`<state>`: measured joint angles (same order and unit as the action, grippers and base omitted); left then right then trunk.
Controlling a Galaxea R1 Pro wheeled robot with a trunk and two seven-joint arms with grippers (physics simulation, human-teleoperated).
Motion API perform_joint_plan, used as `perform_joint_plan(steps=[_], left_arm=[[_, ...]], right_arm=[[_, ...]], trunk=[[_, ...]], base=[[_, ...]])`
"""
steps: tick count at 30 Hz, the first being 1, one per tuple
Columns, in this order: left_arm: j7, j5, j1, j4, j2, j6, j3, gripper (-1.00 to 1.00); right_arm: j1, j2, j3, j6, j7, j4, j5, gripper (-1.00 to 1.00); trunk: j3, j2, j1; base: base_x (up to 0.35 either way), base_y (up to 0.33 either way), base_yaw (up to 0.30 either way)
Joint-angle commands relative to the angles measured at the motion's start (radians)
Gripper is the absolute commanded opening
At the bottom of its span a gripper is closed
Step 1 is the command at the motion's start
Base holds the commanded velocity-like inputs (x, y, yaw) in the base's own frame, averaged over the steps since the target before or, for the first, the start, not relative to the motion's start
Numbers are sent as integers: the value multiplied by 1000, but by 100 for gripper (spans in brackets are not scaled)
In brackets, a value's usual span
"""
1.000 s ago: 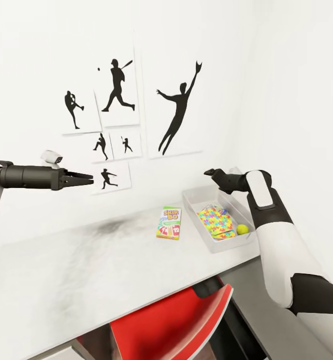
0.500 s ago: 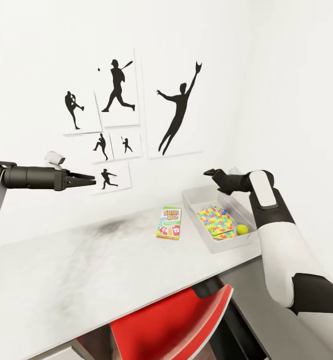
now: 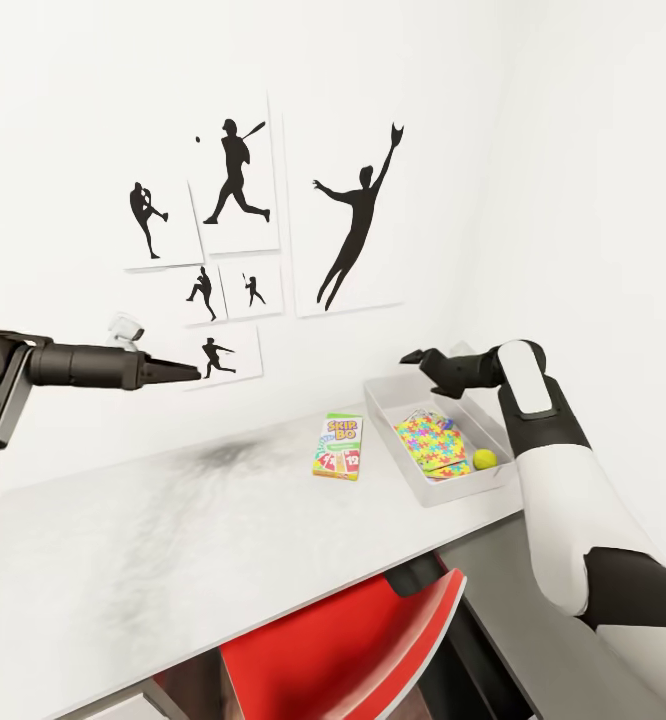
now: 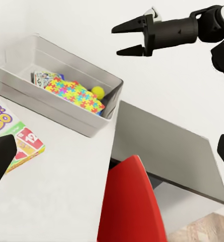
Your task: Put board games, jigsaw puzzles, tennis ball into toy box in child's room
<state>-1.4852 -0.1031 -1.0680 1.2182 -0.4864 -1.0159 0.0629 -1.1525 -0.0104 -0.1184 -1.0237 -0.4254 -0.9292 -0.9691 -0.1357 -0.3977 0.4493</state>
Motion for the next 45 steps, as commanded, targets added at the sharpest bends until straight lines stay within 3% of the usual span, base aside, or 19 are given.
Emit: perform_joint_plan(steps=[1, 6, 12, 15, 16, 21, 23, 25, 27, 32, 38, 42, 45], left_arm=[[5, -5, -1, -13, 0, -11, 3, 100], [58, -6, -2, -43, 34, -12, -1, 100], [172, -8, -6, -68, 93, -20, -5, 100], [214, -8, -8, -83, 125, -21, -6, 100], [249, -8, -13, -104, 151, -21, -6, 100], [345, -10, -22, -159, 210, -19, -7, 100], [407, -10, -23, -181, 251, -17, -6, 100], [442, -10, -24, -192, 272, -17, -7, 100], [517, -10, -24, -224, 316, -15, -9, 100], [642, -13, -24, -291, 392, -12, -12, 100], [763, -13, -24, -316, 466, -8, -17, 100], [912, -12, -24, -323, 544, 35, -29, 100], [1020, -17, -24, -329, 576, 58, -33, 100]], right_arm=[[-1, -1, -2, -8, -15, -7, -13, 100], [-2, 2, 1, -16, -47, -95, -14, 100], [-11, 14, 2, -23, -186, -146, -19, 100], [-23, 15, 2, -23, -217, -161, -21, 100], [-33, 16, 3, -23, -229, -172, -21, 100], [-46, 13, 19, -23, -260, -191, -22, 100], [-49, 7, 48, -23, -292, -196, -22, 100], [-52, 5, 58, -23, -304, -196, -25, 100], [-58, 0, 69, -23, -316, -193, -37, 100], [-61, -6, 77, -23, -326, -199, -52, 100], [-54, -32, 86, -23, -328, -205, -55, 100], [-52, -38, 88, -23, -329, -225, -55, 100], [-52, -40, 88, -23, -329, -243, -56, 100]], trunk=[[-2, -2, 1], [-2, -2, 1], [-2, -2, 1], [-2, -2, 1], [-2, -2, 1], [-2, -2, 1], [-2, -2, 1], [-2, -2, 1], [-2, -2, 1], [-2, -2, 1], [-2, -2, 1], [-2, -2, 1], [-2, -2, 1]], base=[[0, 0, 0], [0, 0, 0], [0, 0, 0], [0, 0, 0], [0, 0, 0], [0, 0, 0], [0, 0, 0], [0, 0, 0], [0, 0, 0], [0, 0, 0], [0, 0, 0], [0, 0, 0], [0, 0, 0]])
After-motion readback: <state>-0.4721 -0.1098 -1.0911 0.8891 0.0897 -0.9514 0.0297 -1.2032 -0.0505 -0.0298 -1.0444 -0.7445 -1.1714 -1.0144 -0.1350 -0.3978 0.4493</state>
